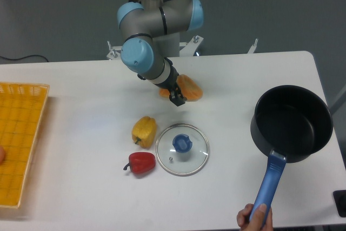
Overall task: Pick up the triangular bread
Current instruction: 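Close the gripper on the bread's edge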
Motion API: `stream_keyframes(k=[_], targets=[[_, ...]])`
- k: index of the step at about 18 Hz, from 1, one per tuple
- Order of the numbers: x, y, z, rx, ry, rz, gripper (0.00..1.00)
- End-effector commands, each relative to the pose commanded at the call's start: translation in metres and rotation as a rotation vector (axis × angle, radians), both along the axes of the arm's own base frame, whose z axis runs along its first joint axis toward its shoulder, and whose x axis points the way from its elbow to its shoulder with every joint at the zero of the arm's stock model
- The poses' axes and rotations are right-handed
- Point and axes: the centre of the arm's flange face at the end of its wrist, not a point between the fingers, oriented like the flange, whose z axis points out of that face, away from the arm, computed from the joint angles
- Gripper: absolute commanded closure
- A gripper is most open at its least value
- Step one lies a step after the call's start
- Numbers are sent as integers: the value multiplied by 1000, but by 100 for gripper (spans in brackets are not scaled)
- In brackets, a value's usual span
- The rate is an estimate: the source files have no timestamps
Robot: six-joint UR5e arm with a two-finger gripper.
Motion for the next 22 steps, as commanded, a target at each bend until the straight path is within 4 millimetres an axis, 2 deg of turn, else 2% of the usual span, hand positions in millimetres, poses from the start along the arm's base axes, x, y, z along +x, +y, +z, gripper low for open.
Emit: stream_keyframes(k=[9, 14, 22], targets=[[5, -1, -10, -9, -5, 1, 0], [5, 0, -30, -42, -33, -1, 0], [8, -2, -36, -54, -43, -2, 0]])
